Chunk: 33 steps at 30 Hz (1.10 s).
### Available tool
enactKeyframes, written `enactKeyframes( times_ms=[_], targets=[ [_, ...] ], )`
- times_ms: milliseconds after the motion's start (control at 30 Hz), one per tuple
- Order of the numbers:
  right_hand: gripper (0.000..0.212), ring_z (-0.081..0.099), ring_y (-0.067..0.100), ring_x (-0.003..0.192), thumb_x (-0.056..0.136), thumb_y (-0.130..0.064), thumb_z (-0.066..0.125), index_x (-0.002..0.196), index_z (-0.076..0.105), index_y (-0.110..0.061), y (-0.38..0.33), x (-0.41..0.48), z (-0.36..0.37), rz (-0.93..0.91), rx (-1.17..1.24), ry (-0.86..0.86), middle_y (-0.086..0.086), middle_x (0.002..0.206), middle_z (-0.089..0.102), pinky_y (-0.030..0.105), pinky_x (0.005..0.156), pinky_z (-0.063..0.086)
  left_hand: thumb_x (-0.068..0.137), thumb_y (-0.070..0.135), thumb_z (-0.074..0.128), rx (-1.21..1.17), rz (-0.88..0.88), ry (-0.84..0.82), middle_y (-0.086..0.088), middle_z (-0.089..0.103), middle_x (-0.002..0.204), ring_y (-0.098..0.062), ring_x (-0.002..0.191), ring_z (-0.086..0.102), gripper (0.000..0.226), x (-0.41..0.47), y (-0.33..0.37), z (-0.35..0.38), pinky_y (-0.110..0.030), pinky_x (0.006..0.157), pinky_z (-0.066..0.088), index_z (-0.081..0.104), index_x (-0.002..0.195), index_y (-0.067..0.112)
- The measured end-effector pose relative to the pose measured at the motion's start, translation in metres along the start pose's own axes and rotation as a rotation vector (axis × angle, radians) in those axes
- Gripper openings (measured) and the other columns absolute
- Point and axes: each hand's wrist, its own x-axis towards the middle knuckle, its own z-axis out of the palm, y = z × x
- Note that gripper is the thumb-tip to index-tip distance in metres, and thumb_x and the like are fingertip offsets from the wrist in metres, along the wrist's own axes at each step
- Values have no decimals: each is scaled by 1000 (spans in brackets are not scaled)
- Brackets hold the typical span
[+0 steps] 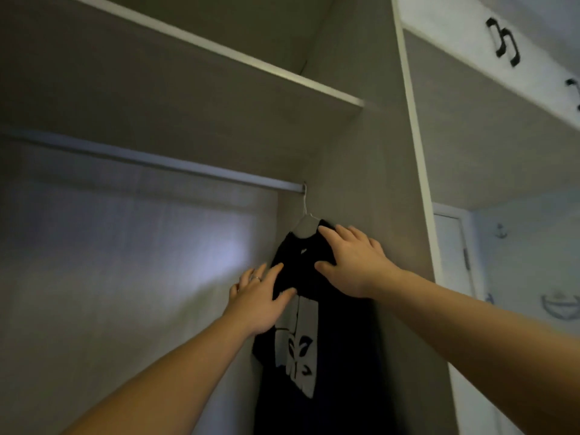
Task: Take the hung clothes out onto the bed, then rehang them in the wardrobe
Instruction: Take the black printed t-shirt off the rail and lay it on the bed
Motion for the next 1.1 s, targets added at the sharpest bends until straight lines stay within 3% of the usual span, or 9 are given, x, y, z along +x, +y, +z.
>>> enactKeyframes(
  times_ms=[167,300,533,600,700,767,900,1033,1100],
  targets=[
    [71,32,35,138,92,-46,52,152,19,-26,-7,47,10,141,37,-31,8,151,34,46,112,32,95,67,34,-122,85,-30,6,10,165,-22,150,6,70,48,-10,20,-49,118,18,10,155,41],
    [55,52,33,118,95,-35,55,142,34,-16,-13,76,16,261,137,-70,13,135,50,38,95,48,94,69,34,-234,166,-79,8,13,164,-20,150,7,72,73,-18,35,-52,118,18,10,155,42],
    [29,61,26,93,92,-28,60,111,60,-5,-10,116,23,495,214,-10,14,114,63,26,61,43,94,71,30,-494,283,-130,11,19,162,-17,150,10,69,94,-24,53,-53,120,16,14,155,42],
    [30,61,28,103,95,-24,57,115,60,-3,-14,126,25,508,192,-37,15,119,62,29,73,50,87,80,26,-562,326,-106,16,26,159,-16,148,16,75,96,-23,59,-53,118,21,18,153,47],
    [34,56,29,114,99,-21,50,125,56,0,-24,138,27,538,197,-6,15,127,57,32,93,44,79,85,24,-644,349,-126,18,32,156,-14,146,25,77,100,-21,68,-52,117,26,22,149,53],
    [31,52,26,103,101,-19,44,121,56,2,-29,144,29,540,190,6,15,111,54,31,85,40,79,81,26,-668,340,-151,17,30,157,-14,145,25,78,98,-20,67,-50,117,26,22,150,51],
    [20,51,25,76,99,-18,48,88,51,-2,-29,153,42,605,308,130,10,81,49,30,71,39,89,70,30,-639,349,-151,12,24,160,-17,148,20,72,98,-27,68,-49,119,24,18,154,44],
    [24,59,29,83,97,-24,49,100,58,-1,-23,152,48,586,350,290,12,96,59,31,68,44,99,60,33,-617,360,-130,9,19,162,-17,149,14,61,99,-33,69,-49,121,18,16,154,42],
    [25,59,29,82,99,-26,48,103,63,-5,-22,148,44,527,308,339,10,93,61,30,68,44,100,58,32,-601,379,-106,10,16,163,-14,149,11,59,98,-34,67,-44,122,12,16,155,41]
  ],
)
